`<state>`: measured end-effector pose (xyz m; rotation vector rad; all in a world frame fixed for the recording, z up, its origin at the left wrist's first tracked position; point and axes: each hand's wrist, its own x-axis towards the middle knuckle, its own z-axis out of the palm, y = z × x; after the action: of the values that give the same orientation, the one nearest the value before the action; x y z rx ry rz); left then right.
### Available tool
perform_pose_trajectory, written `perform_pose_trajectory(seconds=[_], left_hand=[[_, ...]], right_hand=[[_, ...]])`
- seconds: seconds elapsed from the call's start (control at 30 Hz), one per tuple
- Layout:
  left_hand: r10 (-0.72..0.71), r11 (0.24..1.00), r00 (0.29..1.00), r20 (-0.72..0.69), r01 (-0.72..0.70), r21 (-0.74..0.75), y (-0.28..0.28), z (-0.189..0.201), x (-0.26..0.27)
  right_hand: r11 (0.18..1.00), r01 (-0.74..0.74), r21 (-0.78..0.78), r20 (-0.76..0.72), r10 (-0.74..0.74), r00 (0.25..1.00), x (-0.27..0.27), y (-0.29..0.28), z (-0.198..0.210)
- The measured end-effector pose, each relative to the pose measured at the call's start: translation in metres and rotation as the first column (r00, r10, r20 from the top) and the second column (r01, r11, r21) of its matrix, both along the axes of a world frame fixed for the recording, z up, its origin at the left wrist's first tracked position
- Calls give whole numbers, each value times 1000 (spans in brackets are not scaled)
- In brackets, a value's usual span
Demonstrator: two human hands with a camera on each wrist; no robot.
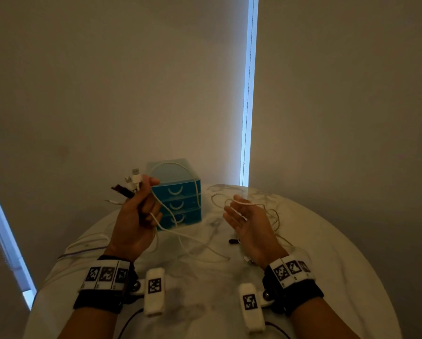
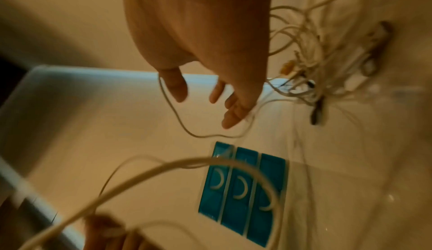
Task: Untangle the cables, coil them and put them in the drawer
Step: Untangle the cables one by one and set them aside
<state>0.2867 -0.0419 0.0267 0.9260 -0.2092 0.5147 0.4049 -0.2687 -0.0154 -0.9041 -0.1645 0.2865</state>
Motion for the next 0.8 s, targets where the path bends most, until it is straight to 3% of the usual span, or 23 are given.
perform_pose_trajectory(seconds=[0.07,0.13,0.2,0.3,0.43,0.5,0.57,0.7,0.8], left_hand=[[-18,998,1000,-13,18,52,-2,-2,2],[-29,991,999,-26,32,127,-4,-4,1],[-60,978,997,-50,69,197,-4,-6,2],[-54,969,993,-100,76,234,-4,-8,1],[-20,978,997,-68,33,206,-5,-4,-1],[6,981,997,-80,10,195,-5,-1,-2],[41,979,995,-92,-21,203,-2,-1,-2],[115,972,987,-110,-90,215,7,-3,2],[145,974,982,-122,-120,192,11,-3,1]], right_hand=[[978,-26,-205,68,41,997,-11,6,5],[924,-202,-324,67,235,970,-22,11,8],[883,-339,-323,61,377,924,-29,14,10],[878,-390,-276,91,428,899,-34,21,8],[725,-471,-503,124,600,790,-51,28,12],[673,-513,-532,137,667,732,-55,26,13],[703,-488,-517,171,644,746,-56,21,19],[699,-222,-680,344,571,745,-67,2,47],[735,-177,-654,393,531,751,-71,-10,68]])
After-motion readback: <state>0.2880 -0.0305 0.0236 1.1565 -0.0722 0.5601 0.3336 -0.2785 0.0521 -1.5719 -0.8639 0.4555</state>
